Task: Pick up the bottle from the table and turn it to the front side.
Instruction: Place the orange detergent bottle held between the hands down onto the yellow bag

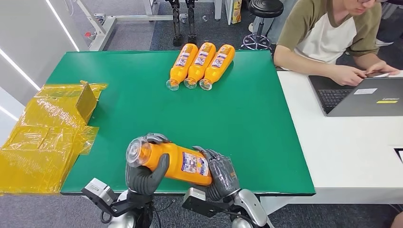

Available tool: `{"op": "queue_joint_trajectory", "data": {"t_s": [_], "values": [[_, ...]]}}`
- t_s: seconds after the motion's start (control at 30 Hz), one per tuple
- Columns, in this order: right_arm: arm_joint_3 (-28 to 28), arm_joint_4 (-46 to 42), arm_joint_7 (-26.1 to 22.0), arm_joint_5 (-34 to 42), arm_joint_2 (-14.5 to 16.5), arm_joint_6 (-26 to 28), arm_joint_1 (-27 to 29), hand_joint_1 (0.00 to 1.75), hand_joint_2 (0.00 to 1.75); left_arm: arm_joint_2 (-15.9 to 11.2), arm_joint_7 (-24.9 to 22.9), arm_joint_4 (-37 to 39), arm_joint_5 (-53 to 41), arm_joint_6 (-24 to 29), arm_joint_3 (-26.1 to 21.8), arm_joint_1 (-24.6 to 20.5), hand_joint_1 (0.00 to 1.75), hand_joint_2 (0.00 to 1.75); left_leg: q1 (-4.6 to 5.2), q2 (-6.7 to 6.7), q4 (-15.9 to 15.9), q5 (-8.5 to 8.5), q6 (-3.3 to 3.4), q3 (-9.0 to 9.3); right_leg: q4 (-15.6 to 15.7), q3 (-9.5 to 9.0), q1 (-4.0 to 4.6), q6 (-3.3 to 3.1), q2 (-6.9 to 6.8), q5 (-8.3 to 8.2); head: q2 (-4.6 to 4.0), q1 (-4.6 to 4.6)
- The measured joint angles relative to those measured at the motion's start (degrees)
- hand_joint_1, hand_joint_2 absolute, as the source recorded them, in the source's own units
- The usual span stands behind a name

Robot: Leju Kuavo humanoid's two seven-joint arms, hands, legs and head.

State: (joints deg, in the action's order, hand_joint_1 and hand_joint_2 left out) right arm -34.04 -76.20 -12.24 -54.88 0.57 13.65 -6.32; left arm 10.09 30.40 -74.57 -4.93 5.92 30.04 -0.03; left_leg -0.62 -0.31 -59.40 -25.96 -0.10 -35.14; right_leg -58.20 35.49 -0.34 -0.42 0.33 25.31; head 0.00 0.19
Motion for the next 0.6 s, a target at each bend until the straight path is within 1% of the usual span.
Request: {"op": "queue_joint_trajectory", "data": {"t_s": [0.23, 0.27, 0.37, 0.4, 0.5, 0.6], "values": [[-1.2, 2.7, -0.1, 0.1, 0.5, 0.7, -1.1, 1.74, 1.75, -0.4, 1.3, 0.6, 1.2, 1.9, 0.5, 0.2, 1.75, 1.75, 0.0, -0.02, 0.0, 0.0, 0.0, -0.01, 0.0, 0.0, 0.0, 0.0, -0.01, 0.0, 0.0, 0.01], [-1.3, 2.9, -0.1, 0.1, 0.6, 0.8, -1.2, 1.64, 1.75, -0.4, 1.3, 0.6, 1.3, 1.9, 0.6, 0.2, 1.75, 1.75, 0.0, -0.02, 0.0, 0.0, 0.0, -0.01, 0.0, 0.0, 0.0, 0.0, -0.01, 0.0, 0.0, 0.01], [-1.4, 3.5, 0.0, 0.0, 0.8, 0.9, -1.3, 0.33, 1.75, -0.5, 1.3, 0.6, 1.3, 2.0, 0.8, 0.3, 1.75, 1.75, 0.0, -0.02, 0.0, 0.0, 0.0, -0.01, 0.0, 0.0, 0.0, 0.0, -0.01, 0.0, 0.0, 0.01], [-1.4, 3.6, 0.2, -0.2, 0.9, 1.0, -1.3, 0.0, 1.75, -0.6, 1.3, 0.6, 1.3, 2.1, 0.8, 0.3, 1.75, 1.75, 0.0, -0.02, 0.0, 0.0, 0.0, -0.01, 0.0, 0.0, 0.0, 0.0, -0.01, 0.0, 0.0, 0.01], [-1.6, 3.8, 0.6, -0.8, 1.2, 1.9, -1.2, 0.0, 1.75, -1.0, 1.4, 0.7, 1.4, 3.1, 1.1, 0.2, 1.75, 1.75, 0.0, -0.02, 0.0, 0.0, 0.0, -0.01, 0.0, 0.0, 0.0, 0.0, -0.01, 0.0, 0.0, 0.01], [-1.7, 3.5, -0.4, 0.4, 1.7, 4.6, -0.8, 0.0, 1.75, -1.8, 2.2, 1.2, 2.2, 5.6, 1.3, -0.2, 1.75, 1.75, 0.0, -0.02, 0.0, 0.0, 0.0, 0.0, 0.0, 0.0, 0.0, 0.0, -0.01, 0.0, 0.0, 0.01]]}}
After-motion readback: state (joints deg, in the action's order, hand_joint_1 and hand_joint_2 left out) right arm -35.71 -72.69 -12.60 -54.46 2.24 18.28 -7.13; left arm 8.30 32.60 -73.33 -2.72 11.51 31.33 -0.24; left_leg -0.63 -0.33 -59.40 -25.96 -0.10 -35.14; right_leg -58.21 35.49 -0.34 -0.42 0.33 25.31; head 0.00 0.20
